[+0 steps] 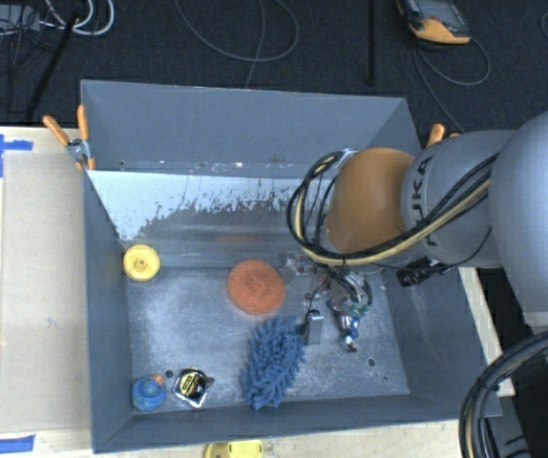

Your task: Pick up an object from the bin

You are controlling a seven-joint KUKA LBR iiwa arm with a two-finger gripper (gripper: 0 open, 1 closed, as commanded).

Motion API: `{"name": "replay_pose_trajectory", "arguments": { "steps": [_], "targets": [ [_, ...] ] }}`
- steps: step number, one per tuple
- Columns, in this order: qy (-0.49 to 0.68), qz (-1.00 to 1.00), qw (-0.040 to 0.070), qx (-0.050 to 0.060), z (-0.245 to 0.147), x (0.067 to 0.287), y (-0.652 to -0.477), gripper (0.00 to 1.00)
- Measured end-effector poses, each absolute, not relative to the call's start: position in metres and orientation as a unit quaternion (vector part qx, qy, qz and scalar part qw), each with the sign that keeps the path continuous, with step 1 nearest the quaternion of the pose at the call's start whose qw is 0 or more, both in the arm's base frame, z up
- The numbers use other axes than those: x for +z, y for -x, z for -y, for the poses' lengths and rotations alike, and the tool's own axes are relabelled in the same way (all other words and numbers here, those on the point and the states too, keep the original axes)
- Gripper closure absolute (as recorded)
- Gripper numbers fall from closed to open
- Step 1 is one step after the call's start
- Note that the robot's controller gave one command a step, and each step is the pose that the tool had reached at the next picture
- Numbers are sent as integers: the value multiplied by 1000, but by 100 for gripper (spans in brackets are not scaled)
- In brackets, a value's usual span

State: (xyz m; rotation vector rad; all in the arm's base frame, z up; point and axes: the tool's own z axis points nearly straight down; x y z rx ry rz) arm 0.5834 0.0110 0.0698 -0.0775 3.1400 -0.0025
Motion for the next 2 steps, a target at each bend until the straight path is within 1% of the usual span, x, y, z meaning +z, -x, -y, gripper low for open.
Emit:
{"name": "replay_pose_trajectory", "arguments": {
  "steps": [1, 2],
  "targets": [
    [67, -998, -1, 1, -31, 69, -573, 0],
    [50, -999, -1, 0, -34, 69, -573, 0]
  ]
}}
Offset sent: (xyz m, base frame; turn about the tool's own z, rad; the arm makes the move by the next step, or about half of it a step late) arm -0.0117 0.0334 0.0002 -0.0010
